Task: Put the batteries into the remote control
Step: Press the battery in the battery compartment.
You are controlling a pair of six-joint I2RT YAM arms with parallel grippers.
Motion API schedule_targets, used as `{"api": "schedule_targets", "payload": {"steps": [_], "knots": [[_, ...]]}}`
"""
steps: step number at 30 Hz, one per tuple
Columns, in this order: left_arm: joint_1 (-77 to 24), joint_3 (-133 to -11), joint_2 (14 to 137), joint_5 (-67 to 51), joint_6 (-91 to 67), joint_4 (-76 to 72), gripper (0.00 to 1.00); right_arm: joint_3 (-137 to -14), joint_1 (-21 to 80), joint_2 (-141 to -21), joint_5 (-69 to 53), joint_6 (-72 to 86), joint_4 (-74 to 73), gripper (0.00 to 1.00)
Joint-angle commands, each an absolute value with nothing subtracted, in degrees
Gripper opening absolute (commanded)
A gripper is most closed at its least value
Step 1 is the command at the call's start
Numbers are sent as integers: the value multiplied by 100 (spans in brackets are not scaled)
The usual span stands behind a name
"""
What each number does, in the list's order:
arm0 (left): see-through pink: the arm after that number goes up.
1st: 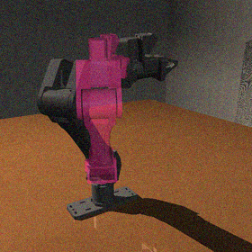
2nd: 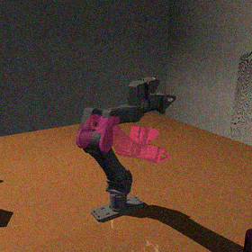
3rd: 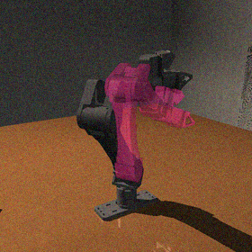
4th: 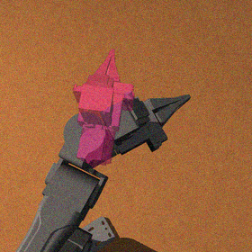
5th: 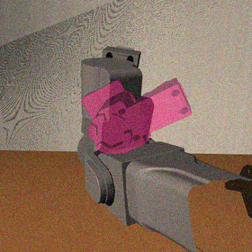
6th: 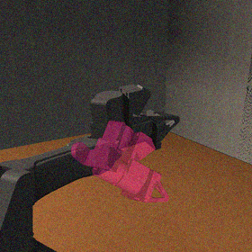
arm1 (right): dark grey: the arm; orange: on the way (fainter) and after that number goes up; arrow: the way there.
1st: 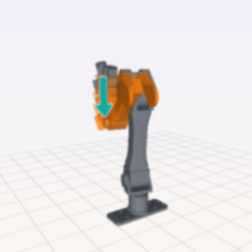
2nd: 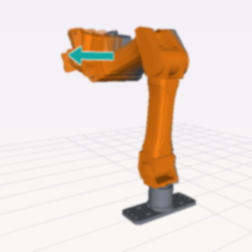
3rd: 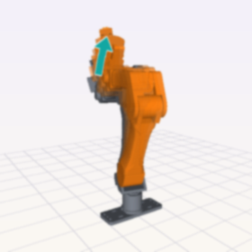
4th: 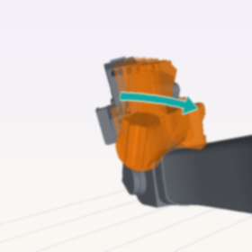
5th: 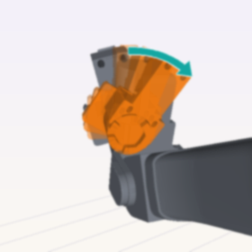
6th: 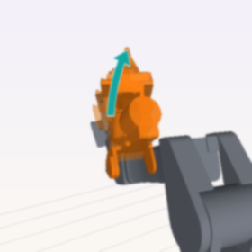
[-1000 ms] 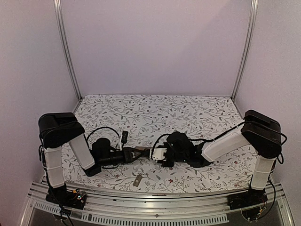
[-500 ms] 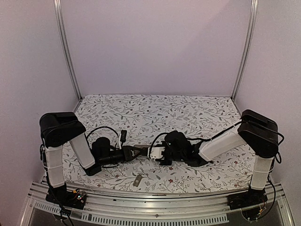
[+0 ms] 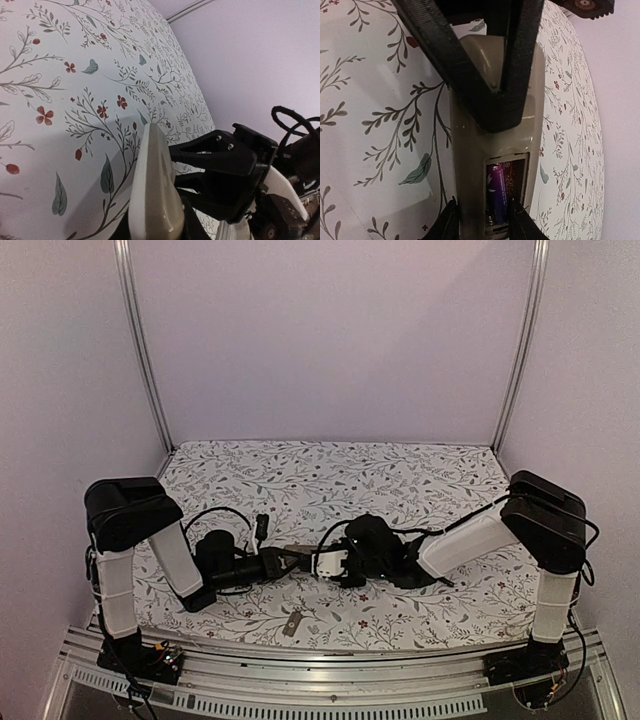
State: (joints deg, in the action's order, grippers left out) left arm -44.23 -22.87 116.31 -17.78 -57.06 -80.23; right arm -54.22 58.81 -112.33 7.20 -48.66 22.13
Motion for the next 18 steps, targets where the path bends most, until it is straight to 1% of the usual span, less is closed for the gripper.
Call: {"api": "schedule_targets", "payload": {"steps": [1,13,15,16,18], "knots": [[-4456,-2266,11769,-2075,-5540,-8673,0,-5543,5731,-11562,826,-5191,1288,30],[-4460,-2276,11786,-2067,-5546,-8675,0,-5607,5746,-11496,603,-4931,1135,18],[-4456,-2276,11795,-2065,-5548,-8675,0,-5616,5748,-11455,572,-4845,1141,19],[-4456,-2274,11788,-2065,-5547,-8681,0,-5623,5748,-11453,590,-4808,1142,21],[-4456,-2261,11780,-2066,-5546,-8690,0,-5652,5748,-11452,693,-4721,1159,29]]}}
